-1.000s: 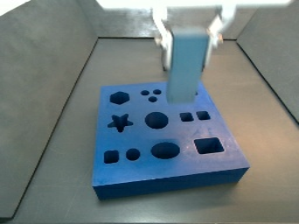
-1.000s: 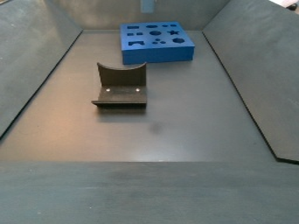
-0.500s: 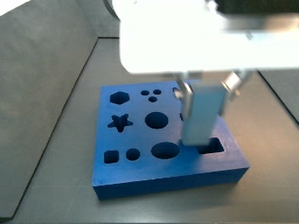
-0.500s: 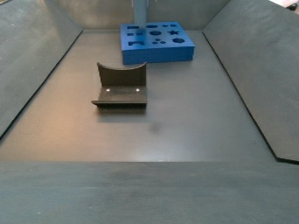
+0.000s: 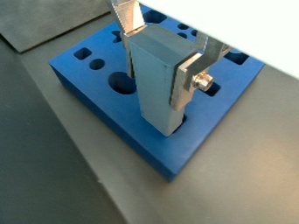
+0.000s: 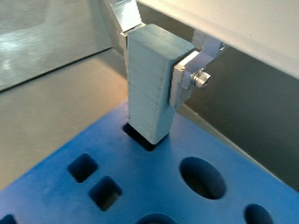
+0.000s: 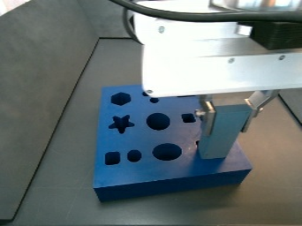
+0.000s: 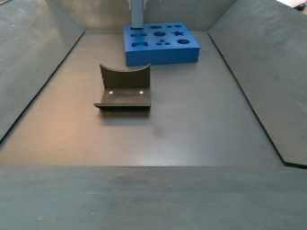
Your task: Insert the rectangle object.
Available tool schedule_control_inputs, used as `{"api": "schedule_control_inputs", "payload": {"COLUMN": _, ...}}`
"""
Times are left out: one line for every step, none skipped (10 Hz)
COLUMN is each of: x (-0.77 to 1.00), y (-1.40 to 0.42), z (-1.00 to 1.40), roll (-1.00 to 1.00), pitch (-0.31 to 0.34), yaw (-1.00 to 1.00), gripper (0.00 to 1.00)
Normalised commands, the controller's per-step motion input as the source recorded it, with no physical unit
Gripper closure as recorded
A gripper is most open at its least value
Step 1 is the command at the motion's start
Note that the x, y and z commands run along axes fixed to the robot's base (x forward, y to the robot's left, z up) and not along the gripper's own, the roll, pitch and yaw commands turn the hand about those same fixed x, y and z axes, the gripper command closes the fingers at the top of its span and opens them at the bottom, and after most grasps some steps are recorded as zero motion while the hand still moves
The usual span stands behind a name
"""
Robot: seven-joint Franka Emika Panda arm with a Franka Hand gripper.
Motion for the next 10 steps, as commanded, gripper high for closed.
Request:
{"api": "schedule_control_inputs", "payload": {"x": 0.19, "y": 0.25, "z": -0.54, "roll": 0.08, "pitch": 0.0, "yaw": 0.34, "gripper": 1.0}}
{"api": "schedule_control_inputs", "payload": {"x": 0.09, "y": 0.22, "z": -0.58, "roll": 0.05, "pitch": -0.004, "yaw": 0.34, "gripper": 1.0}}
{"api": "schedule_control_inputs", "payload": {"x": -0.21, "y": 0.14, "z": -0.64, "roll": 0.0, "pitch": -0.029, "yaw": 0.05, "gripper": 1.0}}
{"api": "schedule_control_inputs", "payload": {"x": -0.41, "y": 0.04, "z": -0.66, "roll": -0.03, "pitch": -0.046, "yaw": 0.0, "gripper": 1.0}}
{"api": "schedule_control_inputs", "payload": {"x": -0.53, "y": 0.0, "z": -0.58, "roll": -0.01, "pitch": -0.084, "yaw": 0.0, "gripper": 1.0}}
{"api": "schedule_control_inputs", "payload": {"x": -0.42, "y": 0.0, "z": -0.53, "roll": -0.01, "pitch": -0.051, "yaw": 0.0, "gripper": 1.0}}
{"api": "schedule_control_inputs", "payload": {"x": -0.23, "y": -0.11, "z": -0.55, "roll": 0.0, "pitch": -0.023, "yaw": -0.02, "gripper": 1.0}}
{"api": "schedule_control_inputs", "payload": {"x": 0.0, "y": -0.25, "z": -0.68, "roll": -0.07, "pitch": 0.0, "yaw": -0.05, "gripper": 1.0}}
{"api": "schedule_control_inputs", "payload": {"x": 0.05, "y": -0.09, "z": -0.34, "roll": -0.12, "pitch": 0.0, "yaw": -0.01, "gripper": 1.0}}
{"api": "schedule_control_inputs", "payload": {"x": 0.0, "y": -0.11, "z": 0.0, "roll": 0.08, "pitch": 0.0, "yaw": 0.0, "gripper": 1.0}}
